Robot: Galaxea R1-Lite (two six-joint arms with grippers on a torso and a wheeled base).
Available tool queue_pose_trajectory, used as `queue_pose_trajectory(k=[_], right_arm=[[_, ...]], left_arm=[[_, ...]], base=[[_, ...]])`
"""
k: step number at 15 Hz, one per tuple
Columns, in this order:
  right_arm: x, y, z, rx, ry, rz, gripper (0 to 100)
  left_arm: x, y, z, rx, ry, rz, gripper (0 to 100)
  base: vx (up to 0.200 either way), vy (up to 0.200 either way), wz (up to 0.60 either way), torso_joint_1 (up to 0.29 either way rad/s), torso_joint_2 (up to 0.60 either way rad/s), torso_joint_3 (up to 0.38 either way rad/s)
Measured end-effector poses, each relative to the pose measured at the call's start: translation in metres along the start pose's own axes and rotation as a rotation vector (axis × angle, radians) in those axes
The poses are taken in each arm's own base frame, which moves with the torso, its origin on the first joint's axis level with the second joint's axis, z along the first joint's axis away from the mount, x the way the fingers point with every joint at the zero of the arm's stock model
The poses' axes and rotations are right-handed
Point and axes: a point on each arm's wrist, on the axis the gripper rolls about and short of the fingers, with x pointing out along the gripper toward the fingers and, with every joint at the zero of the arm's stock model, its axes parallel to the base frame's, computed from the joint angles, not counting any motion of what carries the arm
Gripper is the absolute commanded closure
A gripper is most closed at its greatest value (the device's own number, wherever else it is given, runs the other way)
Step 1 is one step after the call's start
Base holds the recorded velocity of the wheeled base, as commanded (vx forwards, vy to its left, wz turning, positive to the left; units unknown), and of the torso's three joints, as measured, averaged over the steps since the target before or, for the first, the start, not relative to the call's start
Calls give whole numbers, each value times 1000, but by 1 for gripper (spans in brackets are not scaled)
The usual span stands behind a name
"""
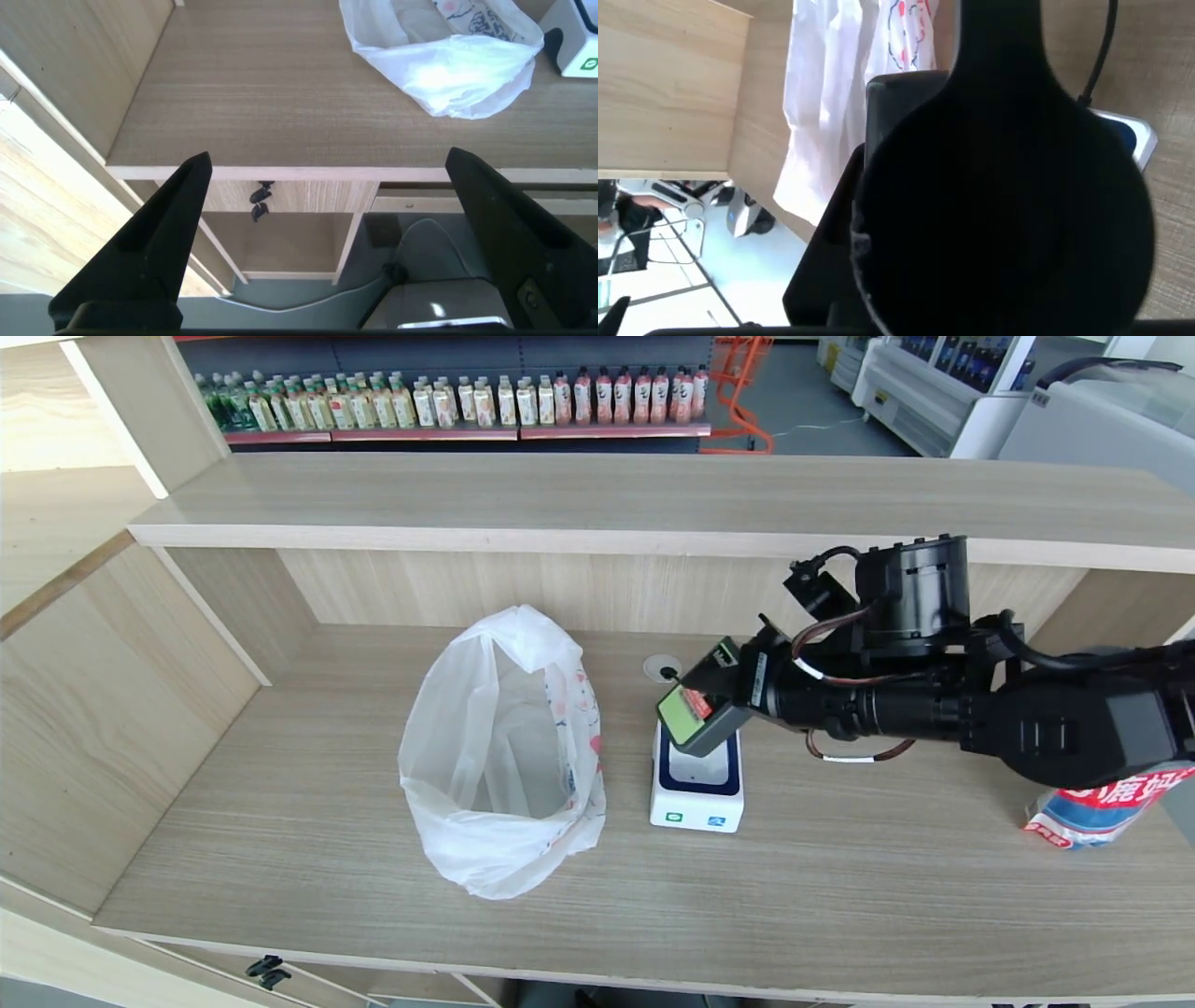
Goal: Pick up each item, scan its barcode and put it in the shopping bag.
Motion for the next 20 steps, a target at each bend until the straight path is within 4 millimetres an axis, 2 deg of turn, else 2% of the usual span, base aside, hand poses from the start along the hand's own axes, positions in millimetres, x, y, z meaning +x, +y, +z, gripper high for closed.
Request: queue_pose_trajectory(k=[3,6,9,14,15,18,20], right_arm=[[-52,18,16,-92,-48,9,100],[-89,2,7,-273,-72,-97,100],[-112,-6,1,-298,-111,-137,100],[-132,-1,-5,-219,-116,-56,100],[-134,1,-5,-211,-122,-43,100],[-138,4,-2,-171,-140,-23,100],[-134,6,-2,-99,-101,40,100]], left_arm=[[0,0,0,0,0,0,0],[0,0,0,0,0,0,0],[0,0,0,0,0,0,0],[0,0,0,0,0,0,0],[0,0,0,-1,0,0,0],[0,0,0,-1,0,2,0],[0,0,0,-1,0,-1,0]], base=[[0,0,0,0,0,0],[0,0,0,0,0,0],[0,0,0,0,0,0],[0,0,0,0,0,0],[0,200,0,-2,2,2],[0,200,0,-1,6,2],[0,0,0,0,0,0]])
